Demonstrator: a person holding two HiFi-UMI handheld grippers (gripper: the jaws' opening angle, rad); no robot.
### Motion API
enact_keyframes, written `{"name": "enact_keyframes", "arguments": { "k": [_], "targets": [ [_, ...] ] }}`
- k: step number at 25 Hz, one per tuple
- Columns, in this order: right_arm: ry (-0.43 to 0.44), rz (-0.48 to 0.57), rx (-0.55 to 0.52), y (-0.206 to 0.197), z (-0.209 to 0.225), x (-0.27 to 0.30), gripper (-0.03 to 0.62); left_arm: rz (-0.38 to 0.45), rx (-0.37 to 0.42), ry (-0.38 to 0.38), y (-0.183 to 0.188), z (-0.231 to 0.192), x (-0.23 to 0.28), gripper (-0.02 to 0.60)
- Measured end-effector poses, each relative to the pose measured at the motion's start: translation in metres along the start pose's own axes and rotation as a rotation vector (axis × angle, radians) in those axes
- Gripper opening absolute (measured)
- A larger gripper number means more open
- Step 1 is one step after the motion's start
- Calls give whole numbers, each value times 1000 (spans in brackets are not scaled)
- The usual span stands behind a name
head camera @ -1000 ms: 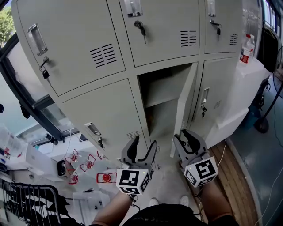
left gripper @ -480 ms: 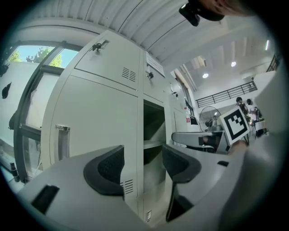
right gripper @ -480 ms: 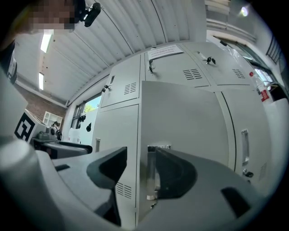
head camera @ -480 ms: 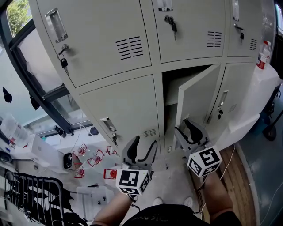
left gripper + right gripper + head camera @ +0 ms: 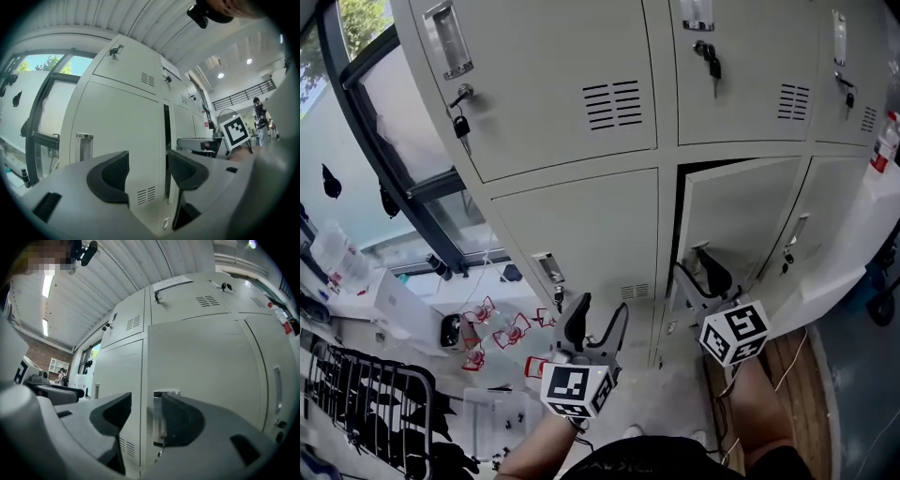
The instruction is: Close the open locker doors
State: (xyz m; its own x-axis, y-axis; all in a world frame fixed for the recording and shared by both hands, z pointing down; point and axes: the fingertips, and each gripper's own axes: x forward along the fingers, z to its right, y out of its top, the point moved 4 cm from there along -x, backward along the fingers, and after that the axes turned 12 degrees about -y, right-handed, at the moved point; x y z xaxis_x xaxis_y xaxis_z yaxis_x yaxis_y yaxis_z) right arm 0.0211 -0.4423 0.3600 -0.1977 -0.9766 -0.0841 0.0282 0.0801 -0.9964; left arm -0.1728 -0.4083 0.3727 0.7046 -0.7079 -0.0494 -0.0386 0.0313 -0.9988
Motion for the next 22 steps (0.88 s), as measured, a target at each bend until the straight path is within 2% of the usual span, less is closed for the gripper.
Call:
{"name": "enact_keyframes", "arguments": {
  "k": [11,22],
  "targets": [
    [51,-2,1,-1,7,39,189,2,-12,79,-1,-20,12,265],
    [89,16,-30,-2,8,39,189,-2,-15,93,-3,-20,26,264]
  ]
}}
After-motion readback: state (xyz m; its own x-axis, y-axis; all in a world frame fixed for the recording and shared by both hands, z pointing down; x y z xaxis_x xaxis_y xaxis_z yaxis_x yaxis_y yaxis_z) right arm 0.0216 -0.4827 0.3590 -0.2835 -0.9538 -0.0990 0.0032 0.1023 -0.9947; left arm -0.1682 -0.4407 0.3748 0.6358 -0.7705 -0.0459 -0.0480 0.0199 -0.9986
